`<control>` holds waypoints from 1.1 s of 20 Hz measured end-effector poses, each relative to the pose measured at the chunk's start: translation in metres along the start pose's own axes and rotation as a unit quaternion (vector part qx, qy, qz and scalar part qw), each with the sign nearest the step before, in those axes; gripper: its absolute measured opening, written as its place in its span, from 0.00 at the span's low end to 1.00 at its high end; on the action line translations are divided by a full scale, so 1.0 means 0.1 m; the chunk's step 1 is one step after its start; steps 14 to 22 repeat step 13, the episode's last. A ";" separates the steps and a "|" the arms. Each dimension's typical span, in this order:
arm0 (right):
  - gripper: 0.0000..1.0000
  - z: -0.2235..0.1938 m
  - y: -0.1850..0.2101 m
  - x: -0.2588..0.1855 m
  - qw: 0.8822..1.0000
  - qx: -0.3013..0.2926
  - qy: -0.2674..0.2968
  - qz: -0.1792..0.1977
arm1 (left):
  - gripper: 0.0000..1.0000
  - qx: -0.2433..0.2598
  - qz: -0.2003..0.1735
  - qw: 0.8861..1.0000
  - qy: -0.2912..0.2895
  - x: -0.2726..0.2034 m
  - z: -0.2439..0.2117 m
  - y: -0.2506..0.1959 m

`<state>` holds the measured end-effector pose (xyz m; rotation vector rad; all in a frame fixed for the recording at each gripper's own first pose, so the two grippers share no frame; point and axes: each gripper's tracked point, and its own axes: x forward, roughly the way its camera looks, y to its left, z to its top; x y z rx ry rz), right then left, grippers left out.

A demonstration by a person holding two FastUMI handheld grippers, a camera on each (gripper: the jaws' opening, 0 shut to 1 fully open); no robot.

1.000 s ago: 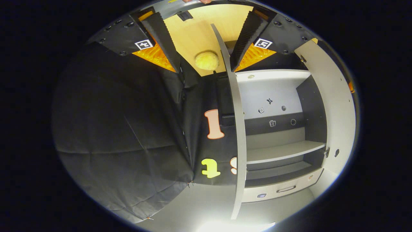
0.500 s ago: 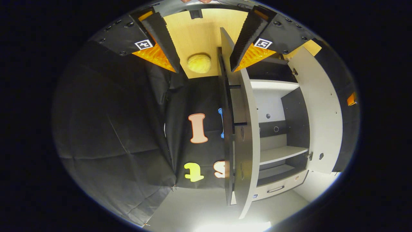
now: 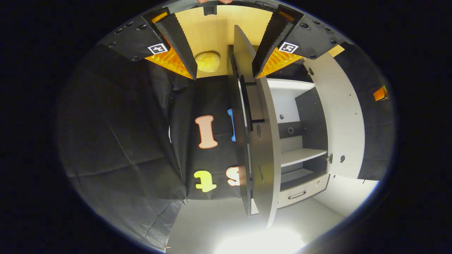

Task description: Open the right door of the double-door shoe cabinet with the right hand, and open the left door with the left hand.

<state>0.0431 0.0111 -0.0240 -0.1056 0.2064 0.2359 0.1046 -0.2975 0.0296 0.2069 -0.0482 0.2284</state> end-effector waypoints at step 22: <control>0.98 0.07 0.52 0.06 0.999 0.014 -0.027 -0.011 | 0.90 -0.057 -0.054 0.997 -0.025 0.26 -0.02 0.17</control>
